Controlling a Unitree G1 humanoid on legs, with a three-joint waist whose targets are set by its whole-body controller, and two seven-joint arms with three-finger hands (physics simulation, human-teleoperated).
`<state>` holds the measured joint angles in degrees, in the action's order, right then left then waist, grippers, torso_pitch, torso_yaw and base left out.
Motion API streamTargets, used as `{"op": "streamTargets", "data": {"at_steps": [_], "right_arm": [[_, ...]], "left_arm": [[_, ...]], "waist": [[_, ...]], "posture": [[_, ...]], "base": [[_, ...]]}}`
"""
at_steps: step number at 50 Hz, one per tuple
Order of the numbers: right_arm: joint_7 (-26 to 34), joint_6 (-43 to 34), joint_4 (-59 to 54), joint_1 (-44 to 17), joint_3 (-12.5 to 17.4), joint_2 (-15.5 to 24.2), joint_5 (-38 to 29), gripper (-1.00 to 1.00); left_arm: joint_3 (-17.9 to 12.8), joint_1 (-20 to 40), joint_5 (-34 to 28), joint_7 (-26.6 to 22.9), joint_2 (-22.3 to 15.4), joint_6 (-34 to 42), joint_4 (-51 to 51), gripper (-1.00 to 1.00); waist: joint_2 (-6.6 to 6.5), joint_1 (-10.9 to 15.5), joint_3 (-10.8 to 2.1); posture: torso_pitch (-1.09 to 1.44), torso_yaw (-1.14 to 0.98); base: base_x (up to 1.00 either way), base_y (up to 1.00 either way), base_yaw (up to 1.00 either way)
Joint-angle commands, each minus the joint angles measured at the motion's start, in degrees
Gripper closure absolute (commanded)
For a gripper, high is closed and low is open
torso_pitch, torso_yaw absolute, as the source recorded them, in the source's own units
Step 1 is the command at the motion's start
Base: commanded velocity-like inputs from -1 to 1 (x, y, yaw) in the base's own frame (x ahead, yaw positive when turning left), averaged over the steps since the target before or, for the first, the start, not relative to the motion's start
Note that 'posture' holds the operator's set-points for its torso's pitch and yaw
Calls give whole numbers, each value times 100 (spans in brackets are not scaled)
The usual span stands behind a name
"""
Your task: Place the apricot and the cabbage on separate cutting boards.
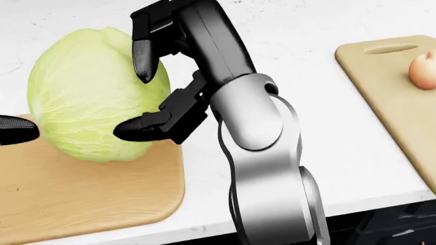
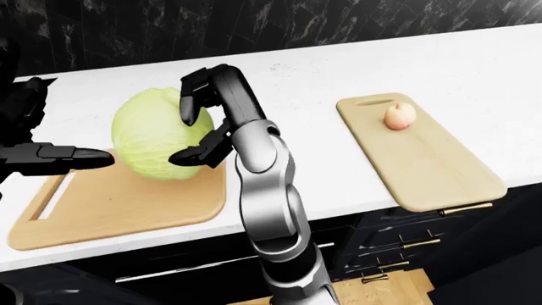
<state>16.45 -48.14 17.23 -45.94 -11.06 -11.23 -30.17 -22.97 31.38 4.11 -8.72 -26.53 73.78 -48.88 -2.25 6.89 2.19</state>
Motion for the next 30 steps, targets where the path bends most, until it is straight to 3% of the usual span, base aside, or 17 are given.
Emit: {"op": "streamTargets", "data": {"at_steps": [1, 17, 30], "right_arm": [[-16, 236, 174, -155, -19, -74, -107, 100], [283, 337, 239, 154, -166, -370, -511, 100], [201, 673, -63, 345, -99, -265, -517, 100]], "left_arm": [[-105, 103, -39, 16, -80, -141, -124, -100], [-139, 150, -39, 40, -143, -102, -141, -100], [-113, 134, -82, 28, -158, -110, -144, -100]], "waist": [[-42, 29, -144], [-94, 584, -207], [-151, 840, -257]], "posture": [[0, 20], [0, 25], [0, 25]], "base": [[0, 0, 0], [0, 0, 0], [0, 0, 0]]}}
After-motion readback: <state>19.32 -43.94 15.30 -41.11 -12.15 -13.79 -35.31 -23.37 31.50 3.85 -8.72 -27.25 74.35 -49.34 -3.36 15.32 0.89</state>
